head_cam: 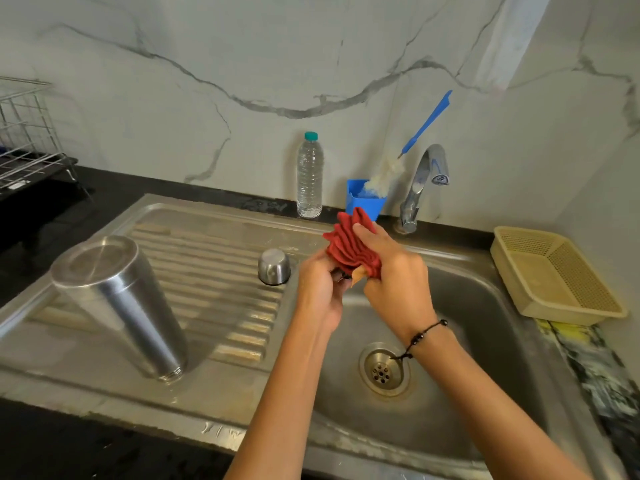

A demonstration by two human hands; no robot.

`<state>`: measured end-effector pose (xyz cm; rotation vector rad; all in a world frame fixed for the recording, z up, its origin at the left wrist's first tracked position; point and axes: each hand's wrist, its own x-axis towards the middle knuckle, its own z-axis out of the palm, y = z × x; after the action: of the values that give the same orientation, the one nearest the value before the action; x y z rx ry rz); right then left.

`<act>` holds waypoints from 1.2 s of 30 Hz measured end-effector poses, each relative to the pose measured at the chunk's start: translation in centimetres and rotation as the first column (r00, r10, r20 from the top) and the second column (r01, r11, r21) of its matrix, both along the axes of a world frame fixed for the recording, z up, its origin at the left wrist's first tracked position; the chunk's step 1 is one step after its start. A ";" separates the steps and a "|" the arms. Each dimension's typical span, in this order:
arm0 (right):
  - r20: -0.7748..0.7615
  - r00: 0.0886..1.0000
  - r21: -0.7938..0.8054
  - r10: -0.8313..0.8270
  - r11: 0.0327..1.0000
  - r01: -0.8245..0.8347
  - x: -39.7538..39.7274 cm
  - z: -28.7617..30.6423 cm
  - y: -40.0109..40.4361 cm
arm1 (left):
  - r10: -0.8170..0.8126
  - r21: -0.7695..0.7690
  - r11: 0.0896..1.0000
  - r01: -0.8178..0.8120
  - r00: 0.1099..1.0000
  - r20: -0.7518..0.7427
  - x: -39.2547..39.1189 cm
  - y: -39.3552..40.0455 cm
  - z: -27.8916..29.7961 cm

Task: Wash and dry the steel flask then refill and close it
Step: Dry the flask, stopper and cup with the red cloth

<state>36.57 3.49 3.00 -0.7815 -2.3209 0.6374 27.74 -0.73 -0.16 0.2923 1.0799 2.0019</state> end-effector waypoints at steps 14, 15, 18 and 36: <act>-0.063 0.982 -0.443 -0.179 0.887 0.133 0.7 -0.7 3.3 | -0.205 -0.167 0.970 0.177 0.963 -0.174 1.0 0.3 -1.0; -0.050 0.985 -0.430 -0.164 0.894 0.127 0.7 -0.6 3.2 | -0.206 -0.181 0.968 0.172 0.960 -0.188 1.0 0.3 -1.0; -0.085 0.989 -0.428 -0.117 0.901 0.070 0.8 -0.2 3.3 | -0.089 -0.131 0.988 0.079 0.993 -0.077 0.4 0.3 -0.7; -0.061 0.995 -0.475 -0.083 0.879 0.044 0.5 -1.1 3.0 | -0.184 0.026 0.982 0.185 0.982 -0.052 -0.6 -0.4 -1.5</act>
<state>37.10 6.53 1.87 -1.0220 -2.0748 1.2109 27.11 -1.17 -1.67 0.4438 1.0147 1.8553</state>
